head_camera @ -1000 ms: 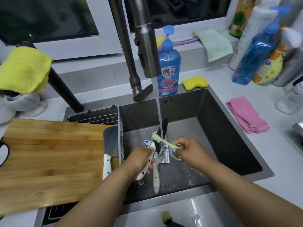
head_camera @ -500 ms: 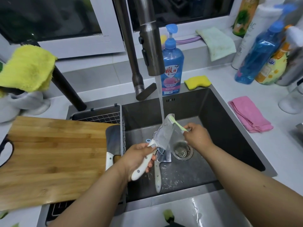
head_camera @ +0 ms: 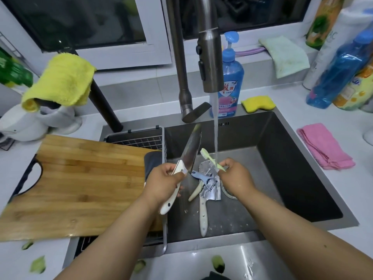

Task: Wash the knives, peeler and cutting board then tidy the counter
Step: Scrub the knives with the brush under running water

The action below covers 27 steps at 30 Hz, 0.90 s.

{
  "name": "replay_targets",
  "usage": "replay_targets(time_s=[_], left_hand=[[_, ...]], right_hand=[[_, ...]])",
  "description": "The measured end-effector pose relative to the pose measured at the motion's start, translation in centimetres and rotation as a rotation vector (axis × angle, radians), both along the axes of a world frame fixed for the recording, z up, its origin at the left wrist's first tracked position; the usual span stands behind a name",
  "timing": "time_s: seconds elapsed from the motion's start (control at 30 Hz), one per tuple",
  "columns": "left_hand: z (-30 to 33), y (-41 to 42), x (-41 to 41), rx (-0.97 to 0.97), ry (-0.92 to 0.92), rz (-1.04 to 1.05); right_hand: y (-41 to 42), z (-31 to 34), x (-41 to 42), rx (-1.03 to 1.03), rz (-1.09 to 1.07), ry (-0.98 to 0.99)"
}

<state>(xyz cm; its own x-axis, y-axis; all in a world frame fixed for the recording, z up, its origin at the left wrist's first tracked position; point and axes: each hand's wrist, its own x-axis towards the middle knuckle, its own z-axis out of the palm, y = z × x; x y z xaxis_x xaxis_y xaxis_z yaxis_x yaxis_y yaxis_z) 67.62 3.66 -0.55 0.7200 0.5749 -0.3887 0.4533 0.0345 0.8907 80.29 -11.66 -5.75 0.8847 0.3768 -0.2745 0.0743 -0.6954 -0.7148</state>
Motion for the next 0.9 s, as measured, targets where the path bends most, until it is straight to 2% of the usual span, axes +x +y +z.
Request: replay_targets(time_s=[0.27,0.47,0.57,0.8,0.9], left_hand=[[1.2,2.0,-3.7,0.065,-0.022,0.047],[1.2,4.8,-7.0,0.094,-0.024,0.237],[0.4,5.7,-7.6,0.128,0.031,0.301],[-3.7,5.8,-6.9,0.024,0.189,0.297],[-5.1,5.5,-6.4,0.086,0.233,0.280]], right_hand=[[1.3,0.9,-1.2,0.024,0.066,0.014],[2.1,1.3,-1.9,0.031,0.079,0.024],[2.0,1.4,-2.1,0.015,0.084,0.015],[1.0,0.5,-2.3,-0.015,0.059,0.016],[0.5,0.0,-2.4,-0.016,0.036,0.034]])
